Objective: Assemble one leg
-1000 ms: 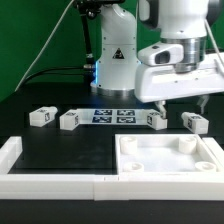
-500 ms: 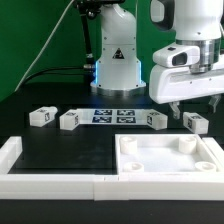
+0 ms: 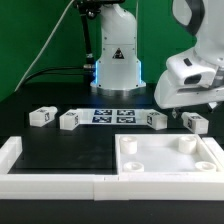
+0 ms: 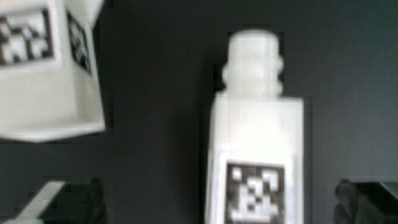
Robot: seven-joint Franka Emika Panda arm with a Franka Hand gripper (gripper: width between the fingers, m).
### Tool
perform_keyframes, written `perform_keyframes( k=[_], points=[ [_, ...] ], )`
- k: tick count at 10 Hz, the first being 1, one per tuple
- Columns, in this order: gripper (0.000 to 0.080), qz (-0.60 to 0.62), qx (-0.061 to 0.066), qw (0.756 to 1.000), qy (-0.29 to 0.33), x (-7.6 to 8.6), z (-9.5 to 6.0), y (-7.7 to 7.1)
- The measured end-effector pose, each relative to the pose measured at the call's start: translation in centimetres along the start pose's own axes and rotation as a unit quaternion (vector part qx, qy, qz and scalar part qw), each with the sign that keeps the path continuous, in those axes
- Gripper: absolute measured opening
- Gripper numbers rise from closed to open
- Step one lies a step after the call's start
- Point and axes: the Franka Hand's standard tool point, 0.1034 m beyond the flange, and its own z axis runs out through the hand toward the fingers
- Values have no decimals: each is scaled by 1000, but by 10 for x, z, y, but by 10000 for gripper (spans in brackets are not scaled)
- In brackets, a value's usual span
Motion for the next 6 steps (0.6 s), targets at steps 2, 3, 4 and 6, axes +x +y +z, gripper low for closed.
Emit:
perform_keyframes(
  k=[2, 3, 4, 6],
  points=[
    [649, -1, 2, 996, -91, -3, 3, -1],
    [649, -3, 4, 991, -137, -2, 6, -2],
    [649, -5, 5, 987, -163, 1, 9, -3],
    [649, -6, 5, 986, -164, 4, 11, -6]
  ],
)
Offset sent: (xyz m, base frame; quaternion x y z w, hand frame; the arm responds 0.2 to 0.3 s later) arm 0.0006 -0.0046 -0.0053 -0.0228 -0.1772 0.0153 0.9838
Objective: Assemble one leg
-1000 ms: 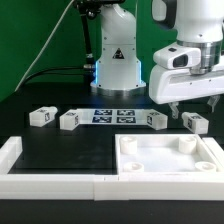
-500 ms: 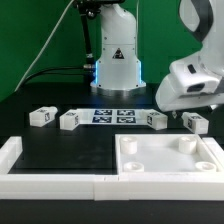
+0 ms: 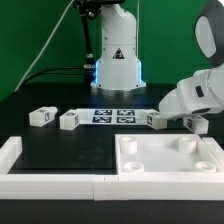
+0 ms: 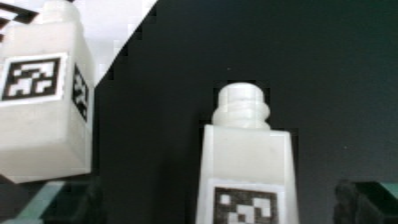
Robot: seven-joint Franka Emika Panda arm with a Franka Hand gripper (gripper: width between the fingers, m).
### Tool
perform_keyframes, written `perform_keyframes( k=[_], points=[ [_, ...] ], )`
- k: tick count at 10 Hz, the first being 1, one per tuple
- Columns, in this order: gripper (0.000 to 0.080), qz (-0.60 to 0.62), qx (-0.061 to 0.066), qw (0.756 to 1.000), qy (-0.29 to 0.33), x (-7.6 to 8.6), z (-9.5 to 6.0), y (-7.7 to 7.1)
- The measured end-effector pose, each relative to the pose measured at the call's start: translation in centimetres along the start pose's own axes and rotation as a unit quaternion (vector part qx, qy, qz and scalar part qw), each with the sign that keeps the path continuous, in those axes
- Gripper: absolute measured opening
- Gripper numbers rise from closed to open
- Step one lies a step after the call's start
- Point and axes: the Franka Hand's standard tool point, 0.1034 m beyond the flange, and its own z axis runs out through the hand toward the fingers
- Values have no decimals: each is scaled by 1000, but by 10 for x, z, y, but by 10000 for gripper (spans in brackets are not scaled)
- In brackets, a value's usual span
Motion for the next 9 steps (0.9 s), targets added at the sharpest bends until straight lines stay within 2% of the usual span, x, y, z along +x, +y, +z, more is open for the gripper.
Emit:
perform_keyframes(
  k=[5, 6, 7, 8, 9],
  points=[
    [649, -6, -3, 1000, -12, 3, 12, -5],
    [555, -6, -3, 1000, -12, 3, 12, -5],
    [373, -6, -3, 1000, -12, 3, 12, -5],
    [373, -6, -3, 1000, -12, 3, 12, -5],
    [288, -6, -3, 1000, -12, 3, 13, -5]
  ],
)
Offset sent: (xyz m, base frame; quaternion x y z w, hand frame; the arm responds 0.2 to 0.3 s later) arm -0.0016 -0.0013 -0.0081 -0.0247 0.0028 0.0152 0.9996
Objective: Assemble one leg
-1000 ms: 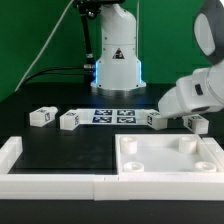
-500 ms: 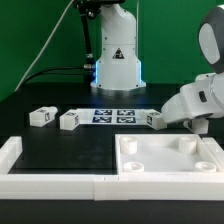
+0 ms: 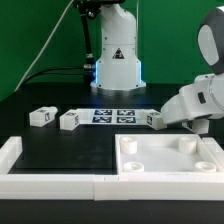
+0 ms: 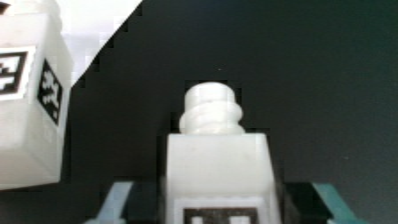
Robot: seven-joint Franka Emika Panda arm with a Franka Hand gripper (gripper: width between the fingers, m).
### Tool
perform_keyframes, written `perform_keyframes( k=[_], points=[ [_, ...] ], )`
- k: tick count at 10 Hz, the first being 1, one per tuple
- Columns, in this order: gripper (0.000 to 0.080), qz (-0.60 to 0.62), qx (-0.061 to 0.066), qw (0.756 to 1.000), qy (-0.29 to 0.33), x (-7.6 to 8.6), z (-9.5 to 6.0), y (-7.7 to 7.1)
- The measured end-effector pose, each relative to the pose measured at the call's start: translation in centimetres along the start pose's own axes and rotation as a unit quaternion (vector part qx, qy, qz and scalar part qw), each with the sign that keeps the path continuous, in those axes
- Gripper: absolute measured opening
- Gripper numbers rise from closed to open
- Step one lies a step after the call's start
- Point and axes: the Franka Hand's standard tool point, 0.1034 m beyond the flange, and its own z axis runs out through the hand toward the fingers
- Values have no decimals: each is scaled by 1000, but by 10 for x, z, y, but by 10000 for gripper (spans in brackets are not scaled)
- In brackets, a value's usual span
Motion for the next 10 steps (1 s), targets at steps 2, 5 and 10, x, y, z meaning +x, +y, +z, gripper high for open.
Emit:
perform_keyframes(
  k=[2, 5, 10],
  points=[
    [288, 0, 0, 1000, 0, 0, 0, 0],
    [288, 2, 1, 1000, -2, -1, -1, 0],
    [290, -6, -2, 1000, 1, -50, -49, 11]
  ],
)
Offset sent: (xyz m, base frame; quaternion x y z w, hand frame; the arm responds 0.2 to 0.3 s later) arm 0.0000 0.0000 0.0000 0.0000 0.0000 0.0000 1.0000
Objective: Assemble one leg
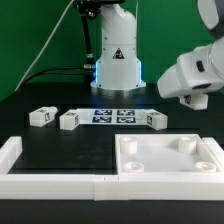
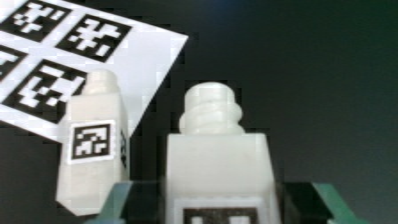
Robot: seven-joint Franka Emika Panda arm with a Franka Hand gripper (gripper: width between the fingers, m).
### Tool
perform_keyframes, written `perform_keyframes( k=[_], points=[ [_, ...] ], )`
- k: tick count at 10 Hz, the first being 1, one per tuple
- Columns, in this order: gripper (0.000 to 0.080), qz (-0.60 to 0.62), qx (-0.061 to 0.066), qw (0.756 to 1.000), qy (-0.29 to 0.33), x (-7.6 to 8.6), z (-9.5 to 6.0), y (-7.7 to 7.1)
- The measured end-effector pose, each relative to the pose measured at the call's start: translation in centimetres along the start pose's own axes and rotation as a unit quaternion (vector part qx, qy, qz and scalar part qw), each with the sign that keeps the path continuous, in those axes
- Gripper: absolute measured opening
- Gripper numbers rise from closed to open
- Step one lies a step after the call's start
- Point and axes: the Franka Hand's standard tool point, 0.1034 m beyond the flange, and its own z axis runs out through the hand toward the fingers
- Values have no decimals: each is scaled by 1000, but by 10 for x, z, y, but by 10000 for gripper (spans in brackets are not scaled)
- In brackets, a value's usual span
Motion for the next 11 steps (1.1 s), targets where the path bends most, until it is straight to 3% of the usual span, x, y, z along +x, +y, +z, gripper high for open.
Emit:
perform_keyframes(
  k=[3, 6, 8, 9, 10, 11],
  points=[
    [290, 1, -1, 999, 47, 11, -7, 0],
    [290, 14, -5, 976, 216, 18, -16, 5],
    [290, 65, 9, 950, 306, 5, -12, 22],
    [290, 79, 15, 929, 361, 9, -20, 26],
    [290, 112, 41, 894, 431, 7, -23, 30],
    [290, 109, 40, 862, 493, 4, -24, 25]
  ],
)
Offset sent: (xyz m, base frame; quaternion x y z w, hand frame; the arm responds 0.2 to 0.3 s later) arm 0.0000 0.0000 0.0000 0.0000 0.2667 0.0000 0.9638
